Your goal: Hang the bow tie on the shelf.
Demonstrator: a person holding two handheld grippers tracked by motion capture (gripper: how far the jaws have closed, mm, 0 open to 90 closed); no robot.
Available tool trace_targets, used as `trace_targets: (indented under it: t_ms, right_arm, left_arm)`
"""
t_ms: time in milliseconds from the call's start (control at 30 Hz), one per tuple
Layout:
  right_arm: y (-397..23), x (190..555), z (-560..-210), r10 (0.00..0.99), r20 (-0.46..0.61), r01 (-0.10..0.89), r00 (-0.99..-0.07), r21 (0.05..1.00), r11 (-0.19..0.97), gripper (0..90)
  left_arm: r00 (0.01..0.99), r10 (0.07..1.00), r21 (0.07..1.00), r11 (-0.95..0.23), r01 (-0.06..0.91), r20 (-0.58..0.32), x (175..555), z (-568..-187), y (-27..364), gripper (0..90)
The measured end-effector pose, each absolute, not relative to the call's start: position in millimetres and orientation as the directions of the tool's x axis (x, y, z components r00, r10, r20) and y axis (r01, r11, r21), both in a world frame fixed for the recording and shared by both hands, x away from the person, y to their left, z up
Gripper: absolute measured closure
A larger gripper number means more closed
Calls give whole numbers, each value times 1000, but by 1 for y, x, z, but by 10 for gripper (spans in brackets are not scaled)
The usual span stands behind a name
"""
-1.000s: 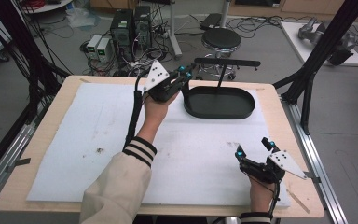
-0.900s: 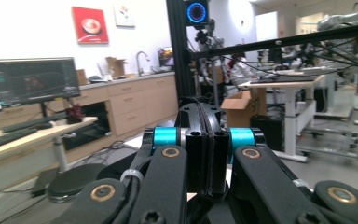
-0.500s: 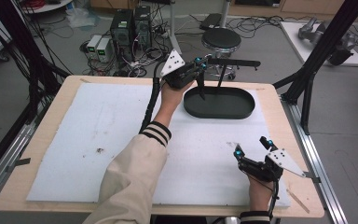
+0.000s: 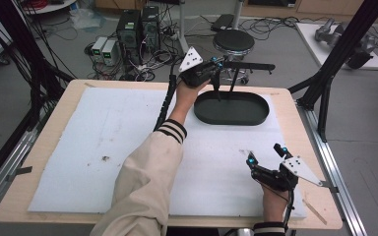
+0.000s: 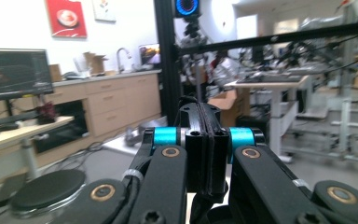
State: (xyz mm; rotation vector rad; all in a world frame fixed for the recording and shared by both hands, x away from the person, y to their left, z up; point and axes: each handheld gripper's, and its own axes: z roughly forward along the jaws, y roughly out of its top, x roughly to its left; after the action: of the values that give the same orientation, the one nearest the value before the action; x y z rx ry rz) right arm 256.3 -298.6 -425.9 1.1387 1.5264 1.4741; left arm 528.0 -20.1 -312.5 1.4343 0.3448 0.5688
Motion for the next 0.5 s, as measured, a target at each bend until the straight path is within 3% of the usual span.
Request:
trace_targets:
  t_ms: [233,300,500]
  right_arm:
    - [-298,257,-426,931,78,111,-356,993,-40,28]
    - [-297,257,-426,931,80,114,-356,993,-41,28]
    - [-296,258,-427,930,73,112,-359,993,-34,28]
  left_arm:
    - [781,614,988,11,-151,113,538,-311,-1,887]
    - [797,598,989,49,-142,85,538,-310,1,887]
    - [835,538,986,43,-160,112,530,-309,-16,887]
